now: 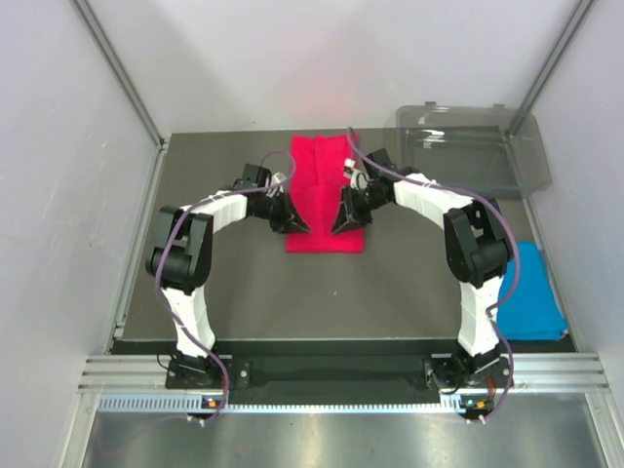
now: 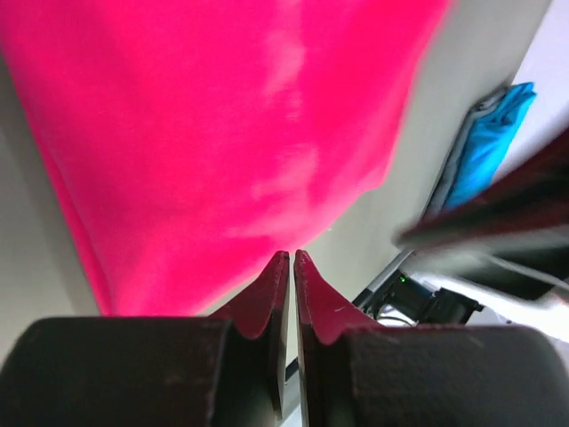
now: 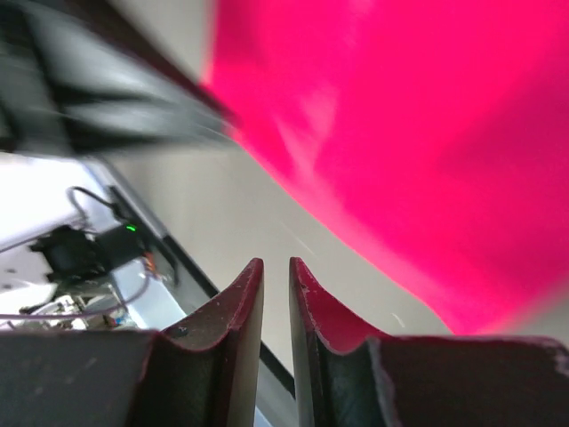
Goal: Fold and stack the t-shirts
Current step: Fold the tshirt
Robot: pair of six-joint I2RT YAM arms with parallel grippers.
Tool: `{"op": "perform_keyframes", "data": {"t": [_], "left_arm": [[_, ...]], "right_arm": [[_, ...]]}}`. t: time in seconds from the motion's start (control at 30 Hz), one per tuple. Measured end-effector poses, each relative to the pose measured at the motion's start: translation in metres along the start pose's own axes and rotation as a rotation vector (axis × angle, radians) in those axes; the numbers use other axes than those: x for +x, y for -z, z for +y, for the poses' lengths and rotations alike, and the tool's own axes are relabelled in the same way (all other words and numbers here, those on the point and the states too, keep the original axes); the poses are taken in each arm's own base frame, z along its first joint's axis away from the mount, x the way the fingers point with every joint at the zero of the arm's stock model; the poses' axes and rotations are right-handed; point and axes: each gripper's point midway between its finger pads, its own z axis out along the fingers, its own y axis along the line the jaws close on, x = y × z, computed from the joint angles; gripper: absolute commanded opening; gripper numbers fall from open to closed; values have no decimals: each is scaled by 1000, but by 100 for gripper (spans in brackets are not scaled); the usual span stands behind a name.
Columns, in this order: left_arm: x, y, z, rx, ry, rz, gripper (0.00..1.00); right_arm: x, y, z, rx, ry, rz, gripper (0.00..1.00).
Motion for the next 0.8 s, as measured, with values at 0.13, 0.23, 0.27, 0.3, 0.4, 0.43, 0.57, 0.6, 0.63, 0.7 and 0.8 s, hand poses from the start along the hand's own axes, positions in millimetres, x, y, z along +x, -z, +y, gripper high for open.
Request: {"op": "perform_keyframes", "data": {"t": [0.13, 0.23, 0.27, 0.3, 0.4, 0.43, 0.57, 0.6, 0.63, 0.7, 0.8], "left_arm": [[15, -22, 30, -21, 73, 59, 10], [26, -28, 44, -23, 121, 104, 10], [25, -27, 44, -23, 115, 101, 10], [24, -27, 44, -23, 105, 98, 10], [24, -26, 46, -26, 82, 96, 9], [24, -25, 45, -28, 70, 93, 10], [21, -13, 43, -65, 16, 58, 11], [19, -9, 40, -68, -1, 44, 11], [17, -5, 36, -66, -12, 34, 12], [11, 1, 26, -48, -32, 9, 11], [-3, 1, 13, -1, -38, -23, 11]], "right_arm": [[-14, -17, 21, -78, 17, -13, 19], [-6, -28, 3, -64, -26, 16, 19], [-1, -29, -5, -55, -43, 24, 19], [5, -29, -18, -40, -64, 35, 19], [18, -22, -57, 7, -133, 47, 18], [21, -17, -65, -9, -165, 52, 18], [22, 10, -88, 10, -188, 15, 19], [24, 18, -93, 40, -182, 6, 19], [24, 25, -96, 61, -180, -3, 20], [20, 36, -97, 85, -167, -28, 20], [1, 47, -84, 86, -135, -74, 21]]}}
